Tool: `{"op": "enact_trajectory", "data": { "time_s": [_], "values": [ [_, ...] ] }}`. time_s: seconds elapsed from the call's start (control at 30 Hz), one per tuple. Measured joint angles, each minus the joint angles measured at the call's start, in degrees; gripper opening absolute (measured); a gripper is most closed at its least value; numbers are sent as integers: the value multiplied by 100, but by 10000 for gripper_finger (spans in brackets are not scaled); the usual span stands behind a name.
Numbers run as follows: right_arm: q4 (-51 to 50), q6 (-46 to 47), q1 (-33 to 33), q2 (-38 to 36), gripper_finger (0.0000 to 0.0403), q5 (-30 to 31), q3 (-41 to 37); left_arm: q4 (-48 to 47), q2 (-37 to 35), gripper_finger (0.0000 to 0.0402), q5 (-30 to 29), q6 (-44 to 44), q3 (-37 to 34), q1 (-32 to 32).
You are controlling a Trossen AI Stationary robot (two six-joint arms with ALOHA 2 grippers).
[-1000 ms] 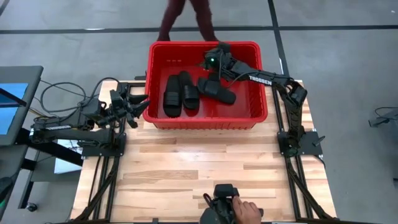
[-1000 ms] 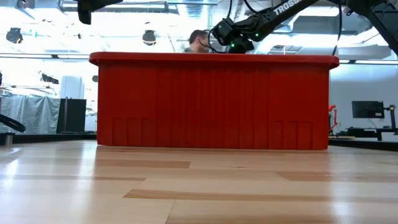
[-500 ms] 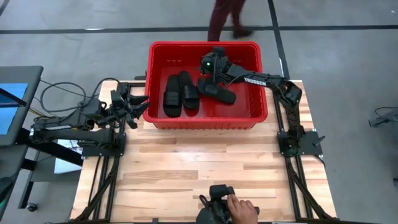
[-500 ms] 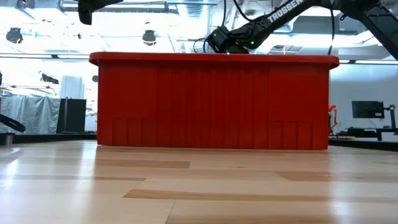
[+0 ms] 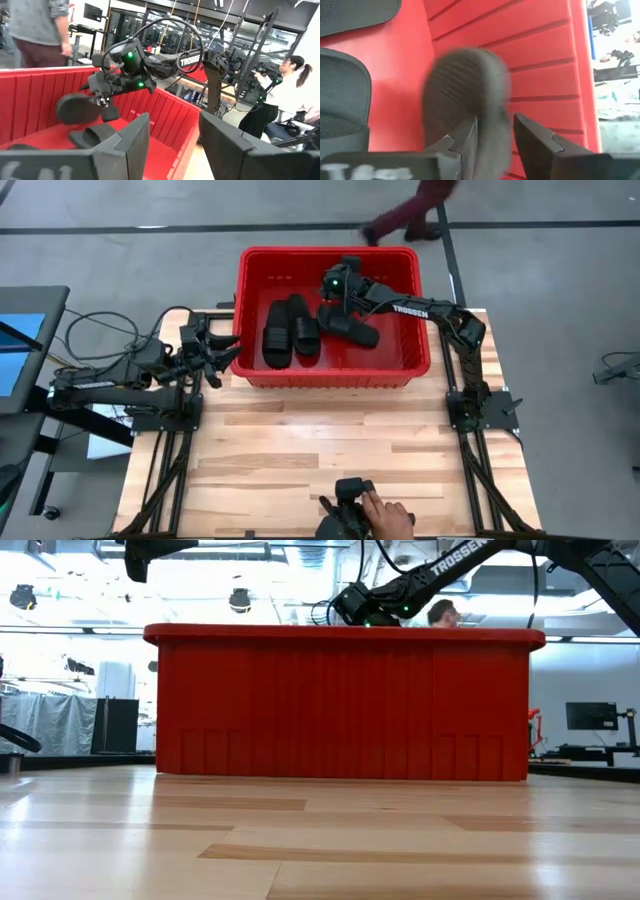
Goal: Pick and place slides into bin
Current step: Put the black slide into the red bin, then adjust the slides in the red bin
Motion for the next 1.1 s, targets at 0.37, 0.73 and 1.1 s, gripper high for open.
{"op": "enact_trajectory", "data": {
  "time_s": [0.37,0.73,1.1],
  "values": [
    [-535,186,13,0,179,17,2,-64,-2,162,9,0,0,0],
    [-787,373,440,-513,172,63,198,-131,-2,162,11,0,0,0],
    [-820,1900,801,-1848,153,-10,734,-138,-2,162,11,0,0,0]
  ]
}}
